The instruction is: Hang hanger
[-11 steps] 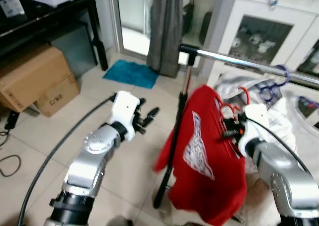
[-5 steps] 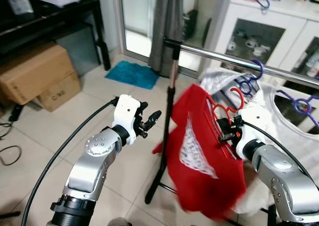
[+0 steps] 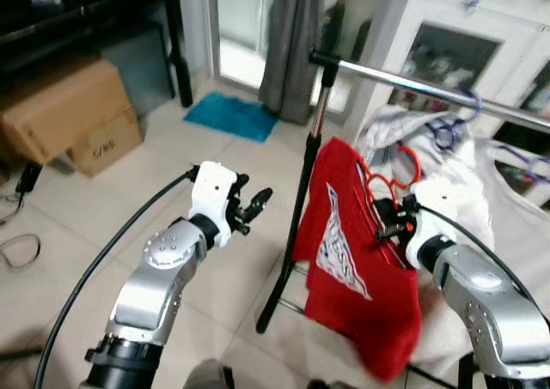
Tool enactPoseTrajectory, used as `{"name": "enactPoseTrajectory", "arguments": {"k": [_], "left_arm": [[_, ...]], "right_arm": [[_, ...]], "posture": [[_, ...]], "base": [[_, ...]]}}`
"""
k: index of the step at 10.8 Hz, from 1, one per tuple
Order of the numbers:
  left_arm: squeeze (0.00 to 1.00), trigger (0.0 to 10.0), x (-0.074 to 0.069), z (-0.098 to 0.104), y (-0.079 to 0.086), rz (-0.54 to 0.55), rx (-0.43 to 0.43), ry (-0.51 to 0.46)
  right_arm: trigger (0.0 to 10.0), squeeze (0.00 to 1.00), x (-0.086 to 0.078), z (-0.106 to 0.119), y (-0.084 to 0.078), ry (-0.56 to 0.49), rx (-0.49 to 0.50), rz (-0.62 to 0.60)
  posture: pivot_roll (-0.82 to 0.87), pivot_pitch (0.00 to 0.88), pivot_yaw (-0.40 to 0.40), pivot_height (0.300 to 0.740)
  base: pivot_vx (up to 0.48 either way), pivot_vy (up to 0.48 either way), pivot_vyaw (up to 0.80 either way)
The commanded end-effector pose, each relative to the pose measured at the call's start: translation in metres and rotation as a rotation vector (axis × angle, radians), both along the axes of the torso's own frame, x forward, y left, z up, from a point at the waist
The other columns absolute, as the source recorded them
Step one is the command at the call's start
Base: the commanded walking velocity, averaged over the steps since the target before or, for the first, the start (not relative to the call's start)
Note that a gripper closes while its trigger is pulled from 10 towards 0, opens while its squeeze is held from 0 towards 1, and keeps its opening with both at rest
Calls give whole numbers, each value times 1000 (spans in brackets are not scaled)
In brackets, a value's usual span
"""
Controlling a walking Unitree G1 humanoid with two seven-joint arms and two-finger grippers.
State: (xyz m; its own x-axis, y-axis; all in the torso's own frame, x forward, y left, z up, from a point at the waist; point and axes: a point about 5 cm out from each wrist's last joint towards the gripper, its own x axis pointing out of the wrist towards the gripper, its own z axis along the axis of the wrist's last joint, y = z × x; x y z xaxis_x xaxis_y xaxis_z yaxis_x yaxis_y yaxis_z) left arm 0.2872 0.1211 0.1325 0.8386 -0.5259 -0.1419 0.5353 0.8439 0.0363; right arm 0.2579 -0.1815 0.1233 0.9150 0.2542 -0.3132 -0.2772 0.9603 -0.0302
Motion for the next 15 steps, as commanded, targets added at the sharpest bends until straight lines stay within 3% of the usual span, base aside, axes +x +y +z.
{"name": "enactPoseTrajectory", "arguments": {"k": [1,6,10,12,14,15], "left_arm": [[0,10000,0,2,-3,-4,-6,-6],[0,10000,4,3,-2,-15,19,-14],[0,10000,1,-3,-1,-45,35,6],[0,10000,1,-4,-2,-59,26,18],[0,10000,1,-1,-7,-151,-45,36],[1000,10000,0,4,-11,-206,-89,35]], "right_arm": [[0,0,3,8,-3,-41,-13,-12],[0,0,-1,6,-5,-22,-28,5],[0,0,-9,-2,-18,30,-153,130],[0,0,-9,3,-23,4,-165,152],[0,0,-6,19,-13,-81,-120,229],[0,0,-4,24,-5,-106,-101,262]], "posture": [[24,0,-45,740],[14,0,-35,740],[13,0,-39,740],[11,0,-35,740],[6,0,-26,740],[6,0,-27,740]], "base": [[0,0,0],[0,-136,0],[0,-375,0],[0,-187,0],[0,0,0],[0,0,0]]}}
